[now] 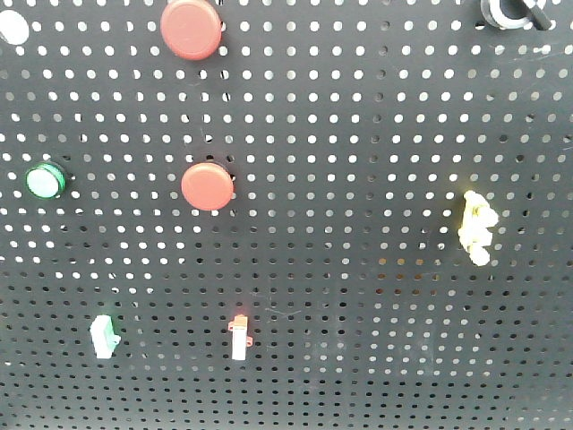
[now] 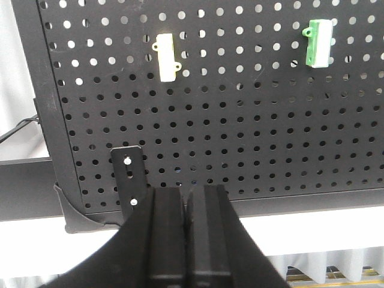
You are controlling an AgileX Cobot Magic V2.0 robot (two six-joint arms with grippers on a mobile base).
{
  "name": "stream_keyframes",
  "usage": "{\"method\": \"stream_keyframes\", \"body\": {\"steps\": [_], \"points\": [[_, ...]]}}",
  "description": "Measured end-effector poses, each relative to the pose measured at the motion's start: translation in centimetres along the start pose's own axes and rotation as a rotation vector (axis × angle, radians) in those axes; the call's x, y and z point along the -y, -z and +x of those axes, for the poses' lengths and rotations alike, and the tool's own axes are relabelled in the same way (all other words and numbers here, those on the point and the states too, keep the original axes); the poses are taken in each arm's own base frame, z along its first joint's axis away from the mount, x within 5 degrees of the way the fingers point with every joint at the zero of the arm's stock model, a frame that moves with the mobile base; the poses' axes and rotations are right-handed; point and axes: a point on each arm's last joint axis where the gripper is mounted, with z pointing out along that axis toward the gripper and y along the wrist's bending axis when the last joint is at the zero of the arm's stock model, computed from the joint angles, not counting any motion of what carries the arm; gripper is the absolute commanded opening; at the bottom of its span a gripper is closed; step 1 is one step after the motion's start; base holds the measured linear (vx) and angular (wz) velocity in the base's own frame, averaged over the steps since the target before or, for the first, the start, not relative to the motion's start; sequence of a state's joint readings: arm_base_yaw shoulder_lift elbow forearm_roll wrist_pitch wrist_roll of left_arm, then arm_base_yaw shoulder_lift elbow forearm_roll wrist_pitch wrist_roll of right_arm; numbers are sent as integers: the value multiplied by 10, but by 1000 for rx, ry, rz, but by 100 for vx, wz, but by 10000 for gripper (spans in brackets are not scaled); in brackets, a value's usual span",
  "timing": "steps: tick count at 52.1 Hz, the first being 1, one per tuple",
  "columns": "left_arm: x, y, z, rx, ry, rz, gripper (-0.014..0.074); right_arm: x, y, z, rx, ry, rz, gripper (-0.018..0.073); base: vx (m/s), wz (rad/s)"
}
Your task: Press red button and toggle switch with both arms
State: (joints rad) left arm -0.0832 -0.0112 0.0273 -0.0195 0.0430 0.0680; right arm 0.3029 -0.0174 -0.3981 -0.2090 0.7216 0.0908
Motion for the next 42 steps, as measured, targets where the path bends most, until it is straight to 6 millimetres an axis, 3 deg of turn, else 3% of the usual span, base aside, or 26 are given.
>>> {"method": "stream_keyframes", "body": {"steps": [7, 18, 34, 42], "points": [[0, 0, 0, 0, 0, 0, 1, -10, -19, 13, 90, -41, -62, -3, 0, 0], [0, 0, 0, 0, 0, 0, 1, -24, -56, 74, 111, -119, -117, -3, 0, 0], [0, 0, 0, 0, 0, 0, 1, -8, -57, 79, 112, -188, 171, -3, 0, 0], [0, 0, 0, 0, 0, 0, 1, -6, -56, 79, 114, -160, 219, -3, 0, 0]]}}
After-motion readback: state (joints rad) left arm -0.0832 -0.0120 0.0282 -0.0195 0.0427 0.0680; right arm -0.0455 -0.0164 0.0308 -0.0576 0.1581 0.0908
